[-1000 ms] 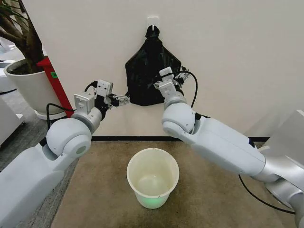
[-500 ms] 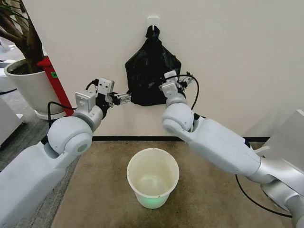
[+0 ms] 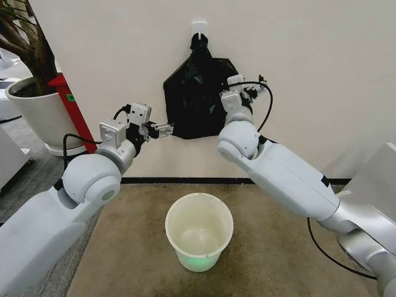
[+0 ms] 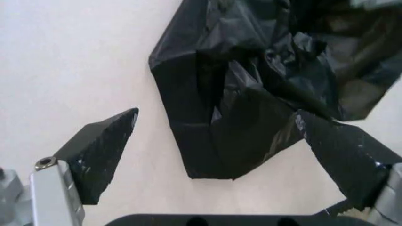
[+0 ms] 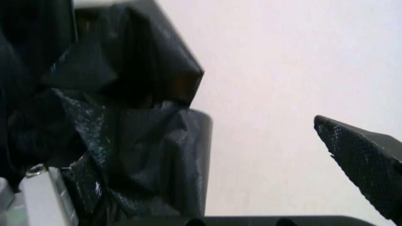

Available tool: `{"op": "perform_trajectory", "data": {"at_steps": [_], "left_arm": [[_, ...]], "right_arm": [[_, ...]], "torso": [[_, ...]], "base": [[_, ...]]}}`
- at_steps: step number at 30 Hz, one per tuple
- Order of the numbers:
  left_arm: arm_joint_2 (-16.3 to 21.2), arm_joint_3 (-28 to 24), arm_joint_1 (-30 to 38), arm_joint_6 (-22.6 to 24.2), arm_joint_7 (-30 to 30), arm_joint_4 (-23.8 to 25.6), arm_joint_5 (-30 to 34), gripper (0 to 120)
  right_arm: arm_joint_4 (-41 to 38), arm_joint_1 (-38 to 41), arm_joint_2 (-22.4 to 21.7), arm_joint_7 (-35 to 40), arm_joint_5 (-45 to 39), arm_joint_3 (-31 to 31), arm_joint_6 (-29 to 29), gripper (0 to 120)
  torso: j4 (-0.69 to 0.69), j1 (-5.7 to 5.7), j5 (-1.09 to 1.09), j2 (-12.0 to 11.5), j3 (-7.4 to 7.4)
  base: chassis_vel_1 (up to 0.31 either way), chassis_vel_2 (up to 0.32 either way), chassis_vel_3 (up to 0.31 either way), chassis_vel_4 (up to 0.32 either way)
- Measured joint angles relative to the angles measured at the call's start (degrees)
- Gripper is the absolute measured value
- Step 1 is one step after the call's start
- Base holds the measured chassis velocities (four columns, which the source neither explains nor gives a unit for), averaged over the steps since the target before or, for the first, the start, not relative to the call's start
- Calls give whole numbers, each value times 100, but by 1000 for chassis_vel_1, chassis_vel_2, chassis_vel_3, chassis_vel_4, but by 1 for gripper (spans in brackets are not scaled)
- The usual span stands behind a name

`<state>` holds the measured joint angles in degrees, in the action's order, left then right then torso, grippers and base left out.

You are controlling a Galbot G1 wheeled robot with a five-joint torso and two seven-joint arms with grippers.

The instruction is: Place the garbage bag over the trash bin.

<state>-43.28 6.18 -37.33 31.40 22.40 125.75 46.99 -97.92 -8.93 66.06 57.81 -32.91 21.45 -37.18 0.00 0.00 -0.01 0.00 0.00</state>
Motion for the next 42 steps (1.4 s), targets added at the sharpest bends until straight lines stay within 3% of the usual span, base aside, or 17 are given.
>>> {"op": "perform_trajectory", "data": {"at_steps": [12,20,24,28,33,39,42], "left_arm": [[-37,-98,-74,-52,-134,-54,-138,100],[-61,-129,-117,-78,-210,-76,-203,99],[-70,-153,-110,-86,-238,-108,-222,99],[-71,-154,-104,-88,-242,-109,-224,99],[-63,-154,-105,-95,-244,-104,-227,99],[-36,-231,35,-249,-286,-217,-214,99],[-31,-293,252,-295,-326,-293,-159,99]], "right_arm": [[-19,103,143,-30,300,-179,346,98],[11,-23,187,-242,494,-233,617,75],[11,-95,210,-260,464,-257,668,55],[13,-109,202,-276,453,-265,683,47],[-5,-112,201,-297,343,-297,746,22],[-116,-114,231,-222,-20,-376,922,2],[-193,-114,259,-108,-296,-426,951,0]], "torso": [[1,0,2,0,0],[1,0,1,0,0],[0,0,1,0,0],[0,0,0,0,0],[0,0,0,0,0],[0,0,1,0,0],[2,0,1,0,0]], "base": [[0,0,0,0],[0,0,0,0],[0,0,0,0],[0,0,0,0],[0,0,0,0],[0,0,0,0],[0,0,0,0]]}}
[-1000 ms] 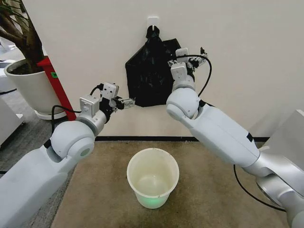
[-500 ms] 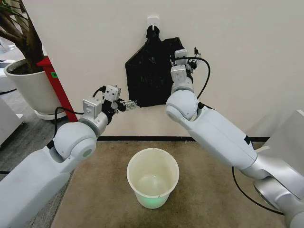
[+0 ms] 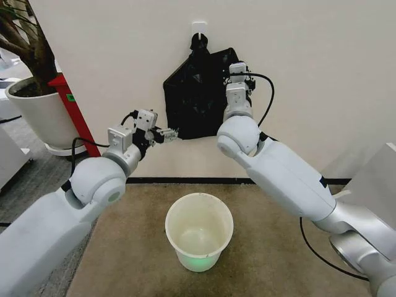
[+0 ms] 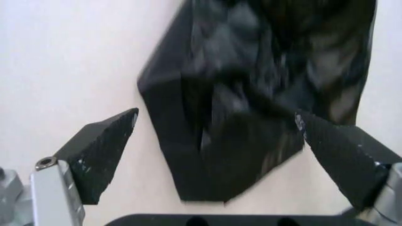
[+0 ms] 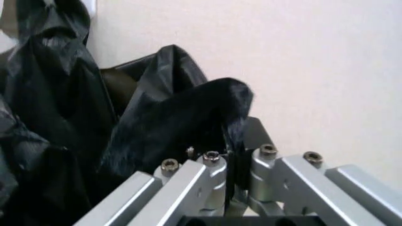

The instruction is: Place the garbage bag over the trash bin.

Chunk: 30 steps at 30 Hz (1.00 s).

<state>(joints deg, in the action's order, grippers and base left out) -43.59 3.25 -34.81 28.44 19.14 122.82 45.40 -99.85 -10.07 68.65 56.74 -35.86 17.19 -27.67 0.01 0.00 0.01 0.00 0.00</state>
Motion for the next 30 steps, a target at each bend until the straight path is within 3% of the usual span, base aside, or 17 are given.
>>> {"op": "perform_trajectory", "data": {"at_steps": [19,21,27,30], "left_arm": [[-266,-574,1391,235,36,-335,427,98],[-475,-858,1873,404,162,-544,432,98],[-757,-1243,2310,631,311,-838,306,98],[-972,-1693,2582,695,357,-1166,66,99]], "right_arm": [[-154,0,33,164,-487,-121,42,0],[-179,-22,34,184,-554,-149,43,0],[-222,-69,11,187,-593,-191,44,0],[-284,-110,-1,177,-633,-217,44,0]], "torso": [[-3,0,-4,0,0],[-4,0,0,0,-1],[-2,0,-1,0,0],[0,0,0,0,-1]], "base": [[0,0,0,0],[0,0,0,0],[0,0,0,0],[0,0,0,0]]}}
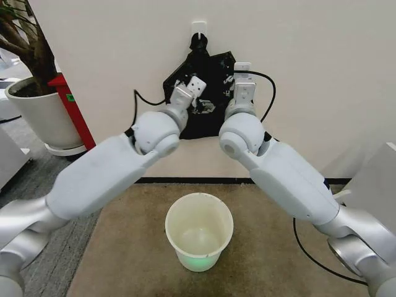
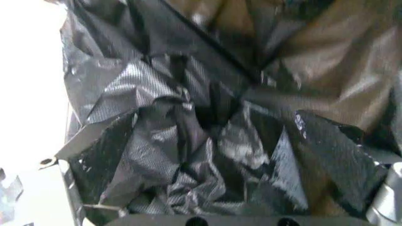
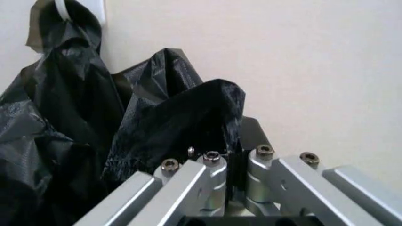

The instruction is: Place the garbage bag over the trash bin.

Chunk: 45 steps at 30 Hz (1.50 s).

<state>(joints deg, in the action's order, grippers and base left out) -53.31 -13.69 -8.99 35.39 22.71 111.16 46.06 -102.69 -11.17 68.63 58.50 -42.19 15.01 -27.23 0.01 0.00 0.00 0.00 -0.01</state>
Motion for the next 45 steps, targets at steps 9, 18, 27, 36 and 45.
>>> {"op": "perform_trajectory", "data": {"at_steps": [9,18,27,36,45], "left_arm": [[-499,-871,408,102,-26,-738,-808,99],[-390,-909,360,381,-51,-773,-1085,99],[71,-521,146,332,104,-462,-1106,98],[385,182,-302,175,351,-81,-994,98],[817,1160,-1597,-55,589,495,-635,99]], "right_arm": [[-143,-41,-4,-52,-43,-17,20,0],[-252,-245,-202,-201,29,-294,37,0],[-339,-412,-336,-296,93,-562,40,0],[-454,-651,-471,-347,178,-667,39,0],[-624,-712,-556,-313,131,-626,42,0]], "torso": [[-1,0,-1,0,0],[-2,0,-1,0,0],[0,0,0,0,1],[-2,0,0,0,1],[0,0,2,0,1]], "base": [[0,0,0,0],[0,0,0,0],[0,0,0,0],[0,0,0,0],[0,0,0,0]]}}
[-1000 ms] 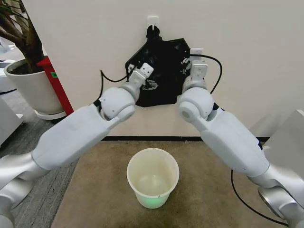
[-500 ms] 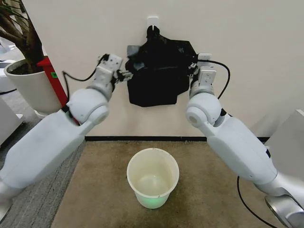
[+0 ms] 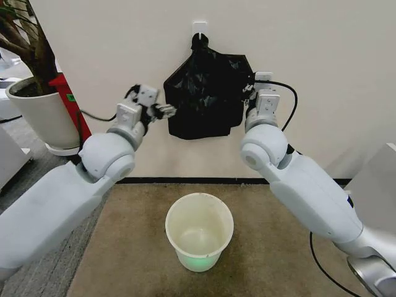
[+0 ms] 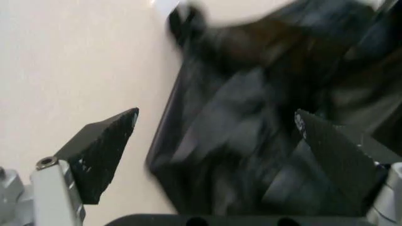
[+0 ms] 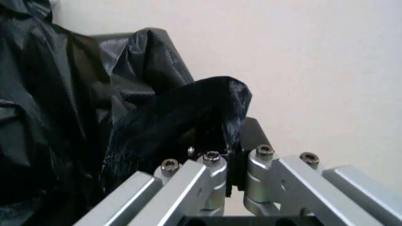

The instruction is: Place the garbage bag over the trash bin.

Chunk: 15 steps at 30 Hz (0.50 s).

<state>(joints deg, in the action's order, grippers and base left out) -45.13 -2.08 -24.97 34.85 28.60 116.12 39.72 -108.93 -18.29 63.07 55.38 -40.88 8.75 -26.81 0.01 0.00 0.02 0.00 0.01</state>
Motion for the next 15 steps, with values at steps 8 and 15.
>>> {"op": "perform_trajectory", "data": {"at_steps": [8,15], "left_arm": [[-207,-687,793,-368,-779,176,-204,99],[-911,-1815,1952,-198,-795,-597,-314,99]], "right_arm": [[-58,-42,-5,-15,-20,107,0,0],[-116,-210,61,-72,56,116,0,0]], "torso": [[-2,0,-2,0,0],[-3,0,-4,0,-1]], "base": [[0,0,0,0],[0,0,0,0]]}}
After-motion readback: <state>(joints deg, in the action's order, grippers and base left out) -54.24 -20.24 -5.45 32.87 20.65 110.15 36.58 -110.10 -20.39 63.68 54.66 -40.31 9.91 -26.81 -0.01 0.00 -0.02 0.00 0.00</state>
